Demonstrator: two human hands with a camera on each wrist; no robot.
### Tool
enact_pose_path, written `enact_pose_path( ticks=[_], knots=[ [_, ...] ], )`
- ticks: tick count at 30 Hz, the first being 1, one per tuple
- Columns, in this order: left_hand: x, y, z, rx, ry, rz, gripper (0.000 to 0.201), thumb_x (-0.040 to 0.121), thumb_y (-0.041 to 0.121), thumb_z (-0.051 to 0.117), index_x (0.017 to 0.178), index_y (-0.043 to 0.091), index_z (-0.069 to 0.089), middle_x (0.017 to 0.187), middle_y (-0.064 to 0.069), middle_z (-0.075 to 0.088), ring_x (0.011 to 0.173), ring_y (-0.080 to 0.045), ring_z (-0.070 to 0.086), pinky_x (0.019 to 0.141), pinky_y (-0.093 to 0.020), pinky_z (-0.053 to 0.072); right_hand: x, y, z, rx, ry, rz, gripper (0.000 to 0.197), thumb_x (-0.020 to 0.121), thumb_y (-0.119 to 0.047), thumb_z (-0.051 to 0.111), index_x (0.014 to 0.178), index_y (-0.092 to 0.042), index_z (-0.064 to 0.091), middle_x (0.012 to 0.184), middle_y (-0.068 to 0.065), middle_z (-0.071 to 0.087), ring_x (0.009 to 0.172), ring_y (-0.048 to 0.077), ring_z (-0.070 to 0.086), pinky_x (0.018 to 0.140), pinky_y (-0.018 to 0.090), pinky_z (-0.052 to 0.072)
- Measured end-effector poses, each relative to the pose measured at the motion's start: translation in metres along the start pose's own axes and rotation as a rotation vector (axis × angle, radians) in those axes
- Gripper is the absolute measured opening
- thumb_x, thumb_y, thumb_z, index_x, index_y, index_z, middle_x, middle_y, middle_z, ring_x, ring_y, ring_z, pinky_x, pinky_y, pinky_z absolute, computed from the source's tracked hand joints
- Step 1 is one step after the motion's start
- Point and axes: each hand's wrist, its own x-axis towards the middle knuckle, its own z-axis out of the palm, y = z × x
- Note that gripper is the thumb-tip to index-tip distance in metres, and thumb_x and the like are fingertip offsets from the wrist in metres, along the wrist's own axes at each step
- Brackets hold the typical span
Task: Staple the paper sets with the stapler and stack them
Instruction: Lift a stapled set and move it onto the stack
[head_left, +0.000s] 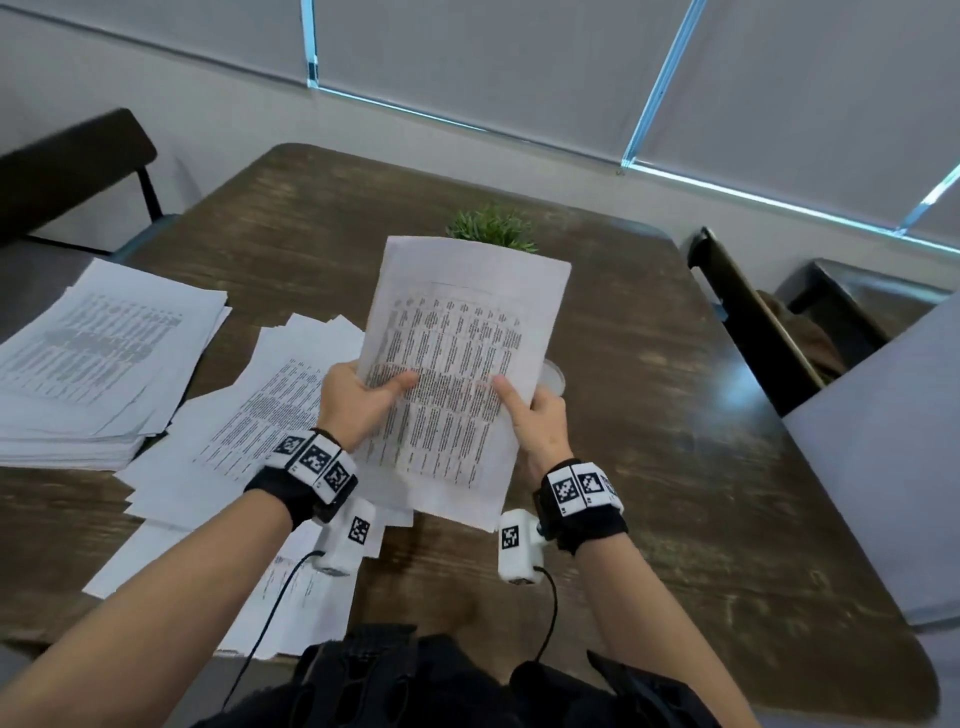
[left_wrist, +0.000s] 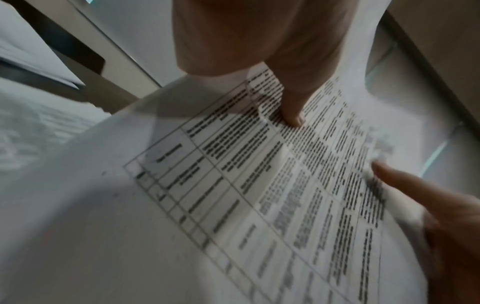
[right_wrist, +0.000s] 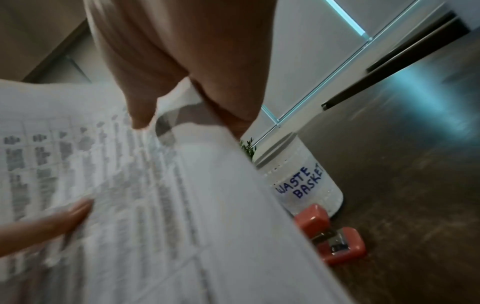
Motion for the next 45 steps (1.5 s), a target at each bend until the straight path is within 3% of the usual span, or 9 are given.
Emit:
enact_pose_path(
  ticks=[4, 12, 17, 22, 29, 34, 39, 41, 45],
  knots=[
    [0.016, 0.000, -0.061, 0.032, 0.122, -0.045, 0.031, 0.073, 0.027, 0.083, 0.097, 0.012, 0.068, 0.086, 0.002, 0.068, 0.079, -0.013, 0.064, 0.070, -0.025, 0.051, 0.033, 0.009, 0.021, -0.101, 0.024, 0.120, 0.038, 0.098, -0.042, 0.049, 0.091, -0.010, 0.067, 0.093, 0.009, 0.073, 0.089, 0.022, 0.068, 0.076, 0.038, 0.056],
    [0.031, -0.021, -0.139, 0.096, 0.134, -0.191, 0.045, 0.066, 0.021, 0.088, 0.105, 0.008, 0.069, 0.099, -0.007, 0.072, 0.094, -0.024, 0.068, 0.090, -0.044, 0.054, 0.064, 0.051, 0.064, -1.326, -0.324, -0.025, 0.041, 0.091, -0.015, 0.058, 0.131, -0.010, 0.050, 0.128, 0.015, 0.058, 0.119, 0.032, 0.055, 0.094, 0.039, 0.048],
    [0.027, -0.027, -0.160, 0.160, -0.058, -0.286, 0.032, 0.068, 0.016, 0.086, 0.094, 0.009, 0.070, 0.088, -0.005, 0.074, 0.084, -0.019, 0.070, 0.084, -0.037, 0.055, 0.075, 0.069, 0.077, -1.489, -0.281, 0.101, 0.024, 0.084, -0.015, 0.066, 0.105, -0.006, 0.065, 0.109, 0.016, 0.068, 0.100, 0.034, 0.066, 0.082, 0.041, 0.056],
    [0.036, -0.034, -0.170, 0.331, -0.213, -0.322, 0.035, 0.066, 0.019, 0.088, 0.095, 0.007, 0.072, 0.092, -0.006, 0.074, 0.084, -0.017, 0.071, 0.073, -0.028, 0.055, 0.078, 0.068, 0.082, -1.506, -0.270, 0.155, 0.022, 0.088, -0.016, 0.064, 0.107, -0.006, 0.065, 0.111, 0.015, 0.067, 0.103, 0.033, 0.065, 0.081, 0.038, 0.053],
    [0.051, -0.045, -0.178, 0.452, -0.311, -0.362, 0.046, 0.057, 0.029, 0.094, 0.088, 0.001, 0.074, 0.087, -0.011, 0.075, 0.084, -0.028, 0.073, 0.082, -0.049, 0.058, 0.073, 0.018, 0.097, -1.192, 0.050, 0.106, 0.033, 0.097, -0.018, 0.044, 0.125, -0.004, 0.036, 0.121, 0.024, 0.059, 0.113, 0.041, 0.056, 0.089, 0.046, 0.046],
    [0.062, -0.046, -0.169, 0.487, -0.400, -0.331, 0.061, 0.045, 0.040, 0.096, 0.086, 0.001, 0.075, 0.086, -0.014, 0.075, 0.084, -0.033, 0.072, 0.082, -0.050, 0.058, 0.057, -0.067, 0.115, -0.748, 0.446, -0.323, 0.042, 0.096, -0.037, 0.053, 0.131, -0.015, 0.046, 0.115, 0.015, 0.056, 0.104, 0.030, 0.050, 0.082, 0.036, 0.036],
    [0.062, -0.032, -0.149, 0.431, -0.464, -0.292, 0.047, 0.063, 0.023, 0.091, 0.090, -0.009, 0.070, 0.084, -0.022, 0.072, 0.066, -0.024, 0.064, 0.063, -0.032, 0.049, 0.035, -0.124, 0.145, -0.019, 0.430, -0.369, 0.029, 0.084, -0.048, 0.068, 0.087, -0.021, 0.057, 0.084, 0.002, 0.064, 0.069, 0.014, 0.064, 0.068, 0.037, 0.054],
    [0.062, -0.028, -0.143, 0.404, -0.491, -0.264, 0.040, 0.065, 0.019, 0.090, 0.088, -0.007, 0.070, 0.082, -0.019, 0.072, 0.065, -0.020, 0.064, 0.060, -0.028, 0.049, 0.028, -0.129, 0.158, 0.153, 0.382, -0.325, 0.026, 0.090, -0.044, 0.063, 0.086, -0.019, 0.058, 0.075, 0.000, 0.063, 0.053, 0.009, 0.059, 0.050, 0.031, 0.052],
    [0.061, -0.022, -0.139, 0.371, -0.539, -0.217, 0.044, 0.065, 0.020, 0.090, 0.091, -0.010, 0.070, 0.090, -0.023, 0.072, 0.076, -0.030, 0.070, 0.068, -0.033, 0.053, 0.021, -0.128, 0.174, 0.267, 0.341, -0.302, 0.021, 0.096, -0.036, 0.057, 0.081, -0.022, 0.054, 0.074, 0.006, 0.063, 0.054, 0.014, 0.058, 0.045, 0.025, 0.049]
  ],
)
